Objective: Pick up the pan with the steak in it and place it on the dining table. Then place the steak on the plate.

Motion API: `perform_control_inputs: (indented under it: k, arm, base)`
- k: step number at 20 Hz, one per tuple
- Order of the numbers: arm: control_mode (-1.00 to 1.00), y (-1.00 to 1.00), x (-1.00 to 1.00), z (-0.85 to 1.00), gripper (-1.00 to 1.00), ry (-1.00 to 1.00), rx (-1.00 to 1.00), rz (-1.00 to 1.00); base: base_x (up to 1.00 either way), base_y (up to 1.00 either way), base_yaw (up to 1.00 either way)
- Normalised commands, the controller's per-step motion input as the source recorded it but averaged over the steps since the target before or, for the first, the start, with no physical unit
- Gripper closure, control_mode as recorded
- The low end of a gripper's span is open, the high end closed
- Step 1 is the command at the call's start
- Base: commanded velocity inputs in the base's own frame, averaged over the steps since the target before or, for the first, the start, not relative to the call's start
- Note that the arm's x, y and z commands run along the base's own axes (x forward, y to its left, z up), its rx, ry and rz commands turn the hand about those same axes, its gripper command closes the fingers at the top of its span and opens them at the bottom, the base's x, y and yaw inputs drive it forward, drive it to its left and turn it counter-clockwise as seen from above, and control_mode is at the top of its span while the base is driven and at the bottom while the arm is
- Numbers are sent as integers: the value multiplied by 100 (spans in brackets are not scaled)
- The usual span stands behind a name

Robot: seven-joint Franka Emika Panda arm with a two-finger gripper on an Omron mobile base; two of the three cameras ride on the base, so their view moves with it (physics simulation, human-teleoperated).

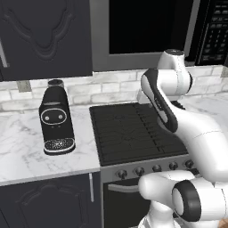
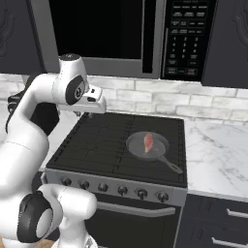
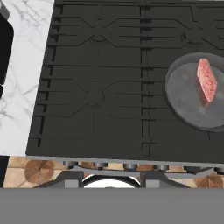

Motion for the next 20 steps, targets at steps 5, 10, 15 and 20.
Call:
perform_control_inputs:
  k: [5, 10, 15, 20]
  arm:
    - [-100, -3, -30, -8, -100, -1, 0, 0]
    - [-100, -19, -73, -21, -100, -10, -3, 1]
    - [-100, -24, -69, -16, -100, -12, -4, 1]
    - [-100, -34, -49, -20, -100, -6, -3, 0]
  base:
    - [0, 0, 0]
    - [0, 0, 0]
    - [0, 0, 0]
    - [0, 0, 0]
